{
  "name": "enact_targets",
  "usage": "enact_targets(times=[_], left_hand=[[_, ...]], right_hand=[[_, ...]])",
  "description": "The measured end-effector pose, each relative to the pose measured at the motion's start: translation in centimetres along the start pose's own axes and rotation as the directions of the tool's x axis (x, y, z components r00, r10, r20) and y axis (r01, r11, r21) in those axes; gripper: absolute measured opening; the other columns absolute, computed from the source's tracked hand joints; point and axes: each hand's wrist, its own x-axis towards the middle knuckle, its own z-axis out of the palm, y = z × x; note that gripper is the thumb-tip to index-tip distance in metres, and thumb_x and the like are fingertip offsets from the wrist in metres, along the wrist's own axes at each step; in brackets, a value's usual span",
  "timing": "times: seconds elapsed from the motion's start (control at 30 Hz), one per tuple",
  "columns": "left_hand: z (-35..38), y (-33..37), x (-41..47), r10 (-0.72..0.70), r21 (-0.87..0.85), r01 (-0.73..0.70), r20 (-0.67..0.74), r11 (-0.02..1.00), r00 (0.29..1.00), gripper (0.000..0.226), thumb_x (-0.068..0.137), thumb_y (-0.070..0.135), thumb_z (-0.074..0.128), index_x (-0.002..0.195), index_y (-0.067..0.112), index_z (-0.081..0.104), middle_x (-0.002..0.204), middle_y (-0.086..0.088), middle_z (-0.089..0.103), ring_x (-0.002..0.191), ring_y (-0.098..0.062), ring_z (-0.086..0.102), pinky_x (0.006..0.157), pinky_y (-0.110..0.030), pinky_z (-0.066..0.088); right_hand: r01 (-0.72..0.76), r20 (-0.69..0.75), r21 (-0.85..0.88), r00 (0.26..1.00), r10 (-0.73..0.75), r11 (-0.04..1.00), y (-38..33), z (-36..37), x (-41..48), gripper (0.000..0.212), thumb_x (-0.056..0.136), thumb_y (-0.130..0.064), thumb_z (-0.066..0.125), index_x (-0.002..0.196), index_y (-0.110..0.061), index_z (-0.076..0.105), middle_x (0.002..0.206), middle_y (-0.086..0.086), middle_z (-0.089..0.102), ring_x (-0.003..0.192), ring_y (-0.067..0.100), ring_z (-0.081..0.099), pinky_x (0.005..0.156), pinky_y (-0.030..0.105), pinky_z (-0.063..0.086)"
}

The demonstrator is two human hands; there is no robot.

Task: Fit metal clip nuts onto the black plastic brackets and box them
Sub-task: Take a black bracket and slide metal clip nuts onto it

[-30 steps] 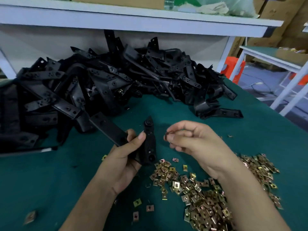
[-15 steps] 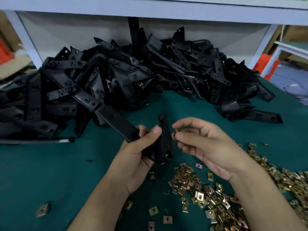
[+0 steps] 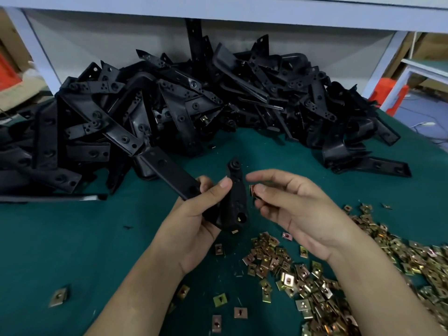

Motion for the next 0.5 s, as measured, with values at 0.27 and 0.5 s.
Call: enact_targets(times=[0.27, 0.5], left_hand=[[0.34, 0.08, -0.13, -0.014, 0.004, 0.014, 0.01, 1.0, 1.0, 0.031, 0.084, 0.011, 0.073, 0.069, 0.021, 0.047, 0.085, -0.003, 0.068, 0.08, -0.015, 0.072, 0.065, -0.024, 0.058], [0.24, 0.1, -0.18, -0.018, 0.0, 0.018, 0.039, 1.0, 0.999, 0.033, 0.082, 0.012, 0.077, 0.071, 0.021, 0.048, 0.091, -0.007, 0.072, 0.084, -0.018, 0.073, 0.066, -0.026, 0.059]], right_hand=[[0.006, -0.04, 0.067, 0.999, -0.003, 0.998, 0.34, 0.39, 0.24, 0.02, 0.076, -0.012, 0.068, 0.095, -0.008, 0.075, 0.081, 0.003, 0.069, 0.069, 0.008, 0.064, 0.065, 0.017, 0.055], [0.004, -0.052, 0.063, 0.999, 0.0, 0.998, 0.49, 0.68, 0.28, 0.018, 0.076, -0.015, 0.07, 0.091, -0.015, 0.08, 0.081, 0.001, 0.07, 0.068, 0.006, 0.063, 0.064, 0.016, 0.055]])
